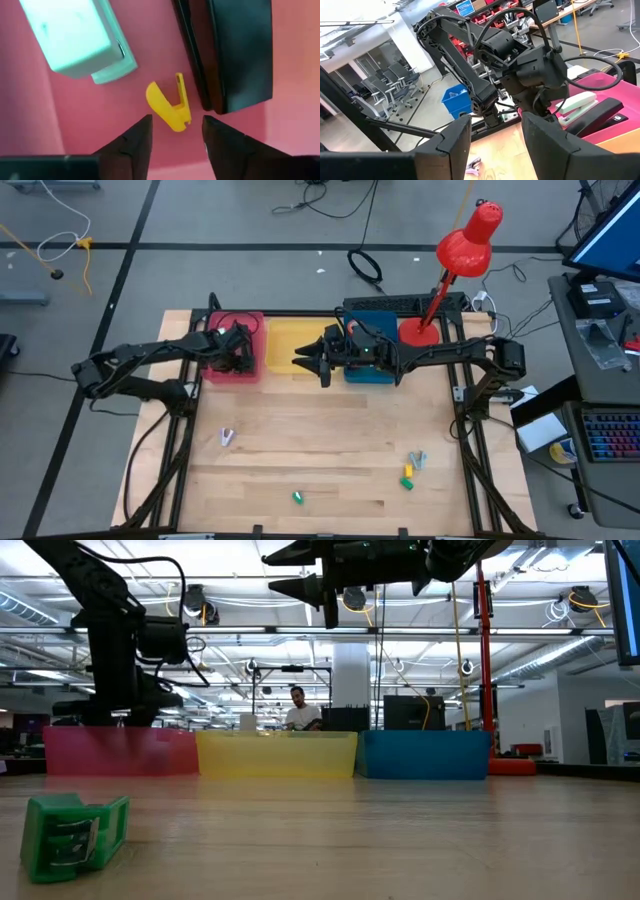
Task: Pick and place Stapler, Stapler remover, tape
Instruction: Put the yellow stapler into the red bin
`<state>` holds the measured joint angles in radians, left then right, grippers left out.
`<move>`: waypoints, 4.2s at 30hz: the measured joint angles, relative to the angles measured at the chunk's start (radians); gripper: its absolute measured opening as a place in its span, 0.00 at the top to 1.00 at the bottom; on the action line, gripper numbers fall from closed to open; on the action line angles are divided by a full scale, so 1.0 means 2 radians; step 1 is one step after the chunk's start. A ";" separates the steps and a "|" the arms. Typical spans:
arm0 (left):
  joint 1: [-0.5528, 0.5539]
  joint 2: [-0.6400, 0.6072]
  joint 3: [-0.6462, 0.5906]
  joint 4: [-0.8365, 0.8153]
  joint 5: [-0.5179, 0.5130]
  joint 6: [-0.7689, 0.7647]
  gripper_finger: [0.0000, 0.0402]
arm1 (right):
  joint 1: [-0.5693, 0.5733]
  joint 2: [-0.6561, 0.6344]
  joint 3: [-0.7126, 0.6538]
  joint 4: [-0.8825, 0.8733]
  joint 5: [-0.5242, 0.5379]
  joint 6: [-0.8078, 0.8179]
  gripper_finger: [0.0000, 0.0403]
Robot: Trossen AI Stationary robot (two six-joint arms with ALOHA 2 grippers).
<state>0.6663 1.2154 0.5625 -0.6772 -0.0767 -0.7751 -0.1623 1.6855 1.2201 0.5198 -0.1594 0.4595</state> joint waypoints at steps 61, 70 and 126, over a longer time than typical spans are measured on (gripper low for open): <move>-0.245 -0.238 0.000 0.258 0.005 0.056 0.51 | 0.364 -0.047 -0.107 -0.606 -0.047 0.682 0.59; -0.245 -0.238 0.000 0.258 0.011 0.109 0.51 | 0.371 -0.047 -0.107 -0.602 -0.025 0.821 0.59; -0.245 -0.238 0.000 0.256 -0.003 0.174 0.51 | 0.386 -0.048 -0.172 -0.531 -0.052 0.939 0.59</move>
<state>0.1768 0.7391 0.5625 -0.1654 -0.0822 -0.4280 0.6106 1.5890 0.8770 -0.5424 -0.2630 2.3377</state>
